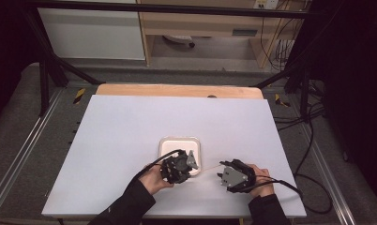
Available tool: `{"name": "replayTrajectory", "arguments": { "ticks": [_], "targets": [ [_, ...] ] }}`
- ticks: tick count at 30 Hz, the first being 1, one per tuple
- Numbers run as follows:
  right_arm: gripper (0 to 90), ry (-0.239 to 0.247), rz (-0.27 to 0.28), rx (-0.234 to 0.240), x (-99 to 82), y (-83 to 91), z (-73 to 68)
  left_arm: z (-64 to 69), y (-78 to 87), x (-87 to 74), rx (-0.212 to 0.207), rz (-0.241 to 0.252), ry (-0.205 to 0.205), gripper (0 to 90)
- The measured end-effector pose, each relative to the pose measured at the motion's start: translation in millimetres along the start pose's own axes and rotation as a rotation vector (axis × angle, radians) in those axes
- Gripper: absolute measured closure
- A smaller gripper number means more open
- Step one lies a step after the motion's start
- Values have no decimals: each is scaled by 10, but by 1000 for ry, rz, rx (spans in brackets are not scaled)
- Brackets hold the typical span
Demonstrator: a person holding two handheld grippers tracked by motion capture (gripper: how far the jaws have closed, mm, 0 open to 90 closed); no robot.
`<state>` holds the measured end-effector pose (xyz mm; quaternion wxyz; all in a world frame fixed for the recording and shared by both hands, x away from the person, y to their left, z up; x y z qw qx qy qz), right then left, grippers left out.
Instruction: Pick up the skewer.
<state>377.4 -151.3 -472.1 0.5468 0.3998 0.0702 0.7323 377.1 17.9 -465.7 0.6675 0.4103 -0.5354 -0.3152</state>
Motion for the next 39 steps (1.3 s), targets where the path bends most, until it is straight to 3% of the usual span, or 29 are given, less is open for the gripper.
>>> {"name": "replayTrajectory", "arguments": {
  "ticks": [6,13,22,25,33,39],
  "targets": [
    [373,-265,-25,55,-95,15,72,-75,115,-203,26,46,48,885],
    [213,-457,-59,45,-167,-5,119,-115,248,-415,53,141,112,885],
    [123,-590,-58,48,-125,-31,166,-138,354,-699,99,283,214,885],
    [121,-652,-62,92,-85,-50,175,-143,382,-805,114,330,248,884],
    [79,-694,-33,114,140,-138,211,-174,477,-1006,158,417,295,884],
    [64,-741,-14,127,322,-254,260,-171,488,-1083,143,450,313,883]
  ]
}}
Point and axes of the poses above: each handheld gripper's, and its own axes: y roughly backward along the jaws, x roughly out of its top, z roughly to its right, the point moved 8 cm from there along -y, roughly forward along the jaws, and after that the axes turned 11 degrees about -x, right-handed, at the moved point
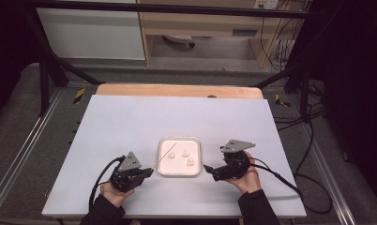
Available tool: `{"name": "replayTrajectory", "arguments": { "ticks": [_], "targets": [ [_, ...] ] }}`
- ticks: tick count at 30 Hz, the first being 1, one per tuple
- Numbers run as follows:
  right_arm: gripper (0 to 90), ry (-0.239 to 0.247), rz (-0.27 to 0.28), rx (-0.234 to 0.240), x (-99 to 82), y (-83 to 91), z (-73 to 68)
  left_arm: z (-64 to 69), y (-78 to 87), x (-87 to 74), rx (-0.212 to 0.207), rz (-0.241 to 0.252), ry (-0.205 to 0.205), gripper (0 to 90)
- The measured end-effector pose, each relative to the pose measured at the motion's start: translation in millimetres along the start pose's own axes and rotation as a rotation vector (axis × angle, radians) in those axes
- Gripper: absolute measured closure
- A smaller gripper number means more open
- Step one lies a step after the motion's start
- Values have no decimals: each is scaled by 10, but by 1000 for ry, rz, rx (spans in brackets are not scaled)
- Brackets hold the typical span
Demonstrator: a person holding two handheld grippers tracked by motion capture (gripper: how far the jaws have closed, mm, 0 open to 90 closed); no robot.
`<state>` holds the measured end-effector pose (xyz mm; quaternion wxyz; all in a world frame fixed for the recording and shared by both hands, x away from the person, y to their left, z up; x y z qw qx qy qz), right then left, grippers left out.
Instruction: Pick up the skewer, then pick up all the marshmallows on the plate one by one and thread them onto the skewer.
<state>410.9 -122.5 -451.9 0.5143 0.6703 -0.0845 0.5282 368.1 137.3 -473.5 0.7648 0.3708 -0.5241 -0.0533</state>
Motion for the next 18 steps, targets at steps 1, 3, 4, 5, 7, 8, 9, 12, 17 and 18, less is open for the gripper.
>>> {"name": "replayTrajectory", "arguments": {
  "ticks": [1,3,4,5,7,8,9,12,17,18],
  "targets": [
    [63,-4,0,-3,29,-25,-4,-12,8,-15,8,-2,3,884],
    [60,-10,2,-1,80,-82,-13,-24,15,-33,8,1,11,884],
    [55,-19,-2,1,101,-115,-22,-30,18,-39,7,5,13,883],
    [54,-20,-7,2,119,-149,-28,-33,21,-44,4,11,17,884],
    [53,-26,-10,5,158,-221,-47,-37,21,-50,1,15,19,883],
    [52,-33,-15,8,175,-257,-58,-38,20,-54,-1,17,21,883],
    [51,-34,-18,9,190,-295,-65,-38,17,-56,-4,19,22,884],
    [46,-43,-25,12,235,-400,-90,-36,13,-61,-4,22,21,883],
    [44,-47,-45,17,281,-548,-118,-25,10,-61,-7,27,21,883],
    [45,-47,-49,17,290,-574,-122,-24,11,-60,-8,28,21,883]
  ]
}}
Point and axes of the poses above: each handheld gripper's, and its own axes: y roughly backward along the jaws, x roughly out of its top, z roughly to its right, the point moved 8 cm from there along -y, roughly forward along the jaws, and after that the axes turned 11 degrees about -x, right-handed, at the moved point
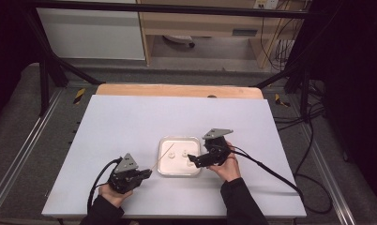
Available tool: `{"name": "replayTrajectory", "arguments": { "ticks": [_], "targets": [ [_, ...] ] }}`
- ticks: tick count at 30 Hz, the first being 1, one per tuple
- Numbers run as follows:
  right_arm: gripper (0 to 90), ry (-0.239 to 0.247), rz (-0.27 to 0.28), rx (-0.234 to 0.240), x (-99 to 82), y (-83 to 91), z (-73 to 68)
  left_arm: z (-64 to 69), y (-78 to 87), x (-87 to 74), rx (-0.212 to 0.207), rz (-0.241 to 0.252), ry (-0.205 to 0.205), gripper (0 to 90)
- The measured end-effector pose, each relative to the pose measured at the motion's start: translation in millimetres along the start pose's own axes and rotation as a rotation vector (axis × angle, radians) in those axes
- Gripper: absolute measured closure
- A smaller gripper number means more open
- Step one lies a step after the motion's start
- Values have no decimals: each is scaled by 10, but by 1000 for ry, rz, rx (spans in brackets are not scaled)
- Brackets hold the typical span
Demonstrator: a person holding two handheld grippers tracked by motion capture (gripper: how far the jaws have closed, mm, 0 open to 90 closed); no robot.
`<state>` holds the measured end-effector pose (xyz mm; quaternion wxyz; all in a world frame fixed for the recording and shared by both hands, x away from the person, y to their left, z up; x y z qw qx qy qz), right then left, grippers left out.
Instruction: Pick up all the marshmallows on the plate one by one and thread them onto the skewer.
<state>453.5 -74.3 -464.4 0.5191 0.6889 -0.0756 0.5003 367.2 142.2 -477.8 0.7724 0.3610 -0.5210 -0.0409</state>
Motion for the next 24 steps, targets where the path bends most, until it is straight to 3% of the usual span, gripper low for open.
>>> {"name": "replayTrajectory", "arguments": {
  "ticks": [6,11,14,18,24],
  "targets": [
    [82,1,-21,21,40,-153,-40,-5,-2,0,3,2,-1,883],
    [205,51,-34,49,33,-276,-116,4,-4,3,1,3,-2,883],
    [271,55,-38,70,8,-330,-131,4,-11,5,-2,3,-1,883],
    [342,69,-63,66,-49,-395,-132,6,-27,0,-9,0,2,883],
    [466,83,-56,76,-66,-448,-141,17,-35,1,-13,0,3,883]
  ]
}}
Point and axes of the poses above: each handheld gripper's, and its own axes: y roughly backward along the jaws, x roughly out of its top, z roughly to its right, the point moved 8 cm from there along -y, roughly forward along the jaws, and after that the axes turned 11 degrees about -x, right-handed, at the moved point
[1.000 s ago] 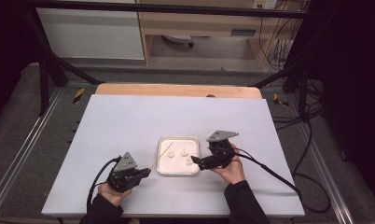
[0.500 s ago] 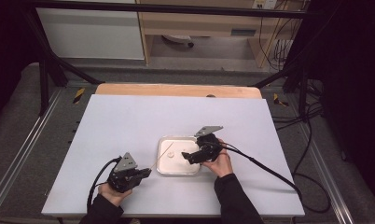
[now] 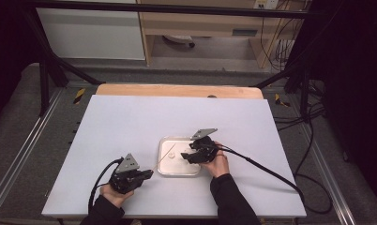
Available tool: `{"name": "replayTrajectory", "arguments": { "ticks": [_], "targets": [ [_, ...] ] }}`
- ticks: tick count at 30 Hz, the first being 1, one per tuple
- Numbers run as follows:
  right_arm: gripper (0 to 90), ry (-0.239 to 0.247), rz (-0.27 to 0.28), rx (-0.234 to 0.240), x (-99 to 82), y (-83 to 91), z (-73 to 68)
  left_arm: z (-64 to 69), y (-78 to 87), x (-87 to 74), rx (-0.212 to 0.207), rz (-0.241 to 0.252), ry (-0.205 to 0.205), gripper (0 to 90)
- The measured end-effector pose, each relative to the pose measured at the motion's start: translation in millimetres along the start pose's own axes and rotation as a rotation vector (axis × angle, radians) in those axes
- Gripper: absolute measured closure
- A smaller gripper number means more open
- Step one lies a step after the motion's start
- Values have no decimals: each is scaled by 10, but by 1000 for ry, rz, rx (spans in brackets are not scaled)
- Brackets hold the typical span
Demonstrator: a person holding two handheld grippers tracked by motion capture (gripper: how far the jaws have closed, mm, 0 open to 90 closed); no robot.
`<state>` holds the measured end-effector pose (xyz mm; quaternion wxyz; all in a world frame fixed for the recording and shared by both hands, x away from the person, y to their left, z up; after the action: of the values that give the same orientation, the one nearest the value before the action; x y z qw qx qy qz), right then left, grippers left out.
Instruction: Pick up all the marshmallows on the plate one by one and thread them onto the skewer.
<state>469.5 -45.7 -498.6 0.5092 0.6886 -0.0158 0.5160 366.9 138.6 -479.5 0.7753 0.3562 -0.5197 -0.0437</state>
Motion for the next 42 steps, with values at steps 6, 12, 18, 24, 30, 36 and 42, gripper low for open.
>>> {"name": "replayTrajectory", "arguments": {
  "ticks": [6,12,18,24,30,36,42],
  "targets": [
    [543,8,7,20,-5,-28,-18,3,-2,4,-2,3,0,883],
    [598,41,11,9,-33,-48,-33,9,1,10,-1,8,0,883],
    [674,45,13,4,-36,-45,-37,13,-4,11,-3,9,-1,883],
    [691,22,17,15,-13,-13,-32,15,-1,13,-2,17,0,883],
    [692,-17,45,50,76,144,-29,26,6,20,-3,25,-2,883],
    [693,-60,78,85,145,334,-30,42,13,32,-5,38,-3,883],
    [693,-116,122,121,163,530,-3,65,9,42,-10,47,-11,883]
  ]
}}
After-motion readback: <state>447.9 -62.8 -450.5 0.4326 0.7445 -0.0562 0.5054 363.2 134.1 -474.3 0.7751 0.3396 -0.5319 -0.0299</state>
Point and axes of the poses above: each handheld gripper's, and its own axes: y roughly backward along the jaws, x roughly out of its top, z roughly to its right, the point moved 8 cm from there along -y, roughly forward along the jaws, and after that the axes turned 11 degrees about -x, right-handed, at the moved point
